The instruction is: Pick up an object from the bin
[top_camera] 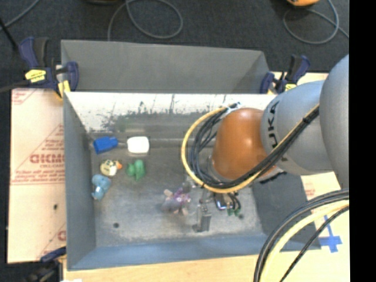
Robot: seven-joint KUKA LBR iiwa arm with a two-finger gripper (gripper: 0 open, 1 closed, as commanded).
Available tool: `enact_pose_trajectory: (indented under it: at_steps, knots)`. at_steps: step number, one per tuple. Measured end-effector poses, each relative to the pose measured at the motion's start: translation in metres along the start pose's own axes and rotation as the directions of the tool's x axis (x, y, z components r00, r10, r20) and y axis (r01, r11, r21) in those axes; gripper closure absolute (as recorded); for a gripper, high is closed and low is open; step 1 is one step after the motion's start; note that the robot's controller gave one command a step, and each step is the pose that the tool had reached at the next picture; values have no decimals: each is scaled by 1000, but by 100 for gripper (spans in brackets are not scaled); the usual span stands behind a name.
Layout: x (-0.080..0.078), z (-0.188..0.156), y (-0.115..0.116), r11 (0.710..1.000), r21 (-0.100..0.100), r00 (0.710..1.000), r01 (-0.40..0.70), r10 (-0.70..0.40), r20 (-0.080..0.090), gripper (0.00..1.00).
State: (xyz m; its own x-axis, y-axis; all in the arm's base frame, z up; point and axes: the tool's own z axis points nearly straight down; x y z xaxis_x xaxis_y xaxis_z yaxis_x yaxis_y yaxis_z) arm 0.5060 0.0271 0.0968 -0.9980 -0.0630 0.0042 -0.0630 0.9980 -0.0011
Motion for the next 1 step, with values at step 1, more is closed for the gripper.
enact_pose_trajectory:
  at_steps: [1]
  knots:
    - [-38,-19,17,998,1,997,71,-71,13,0]
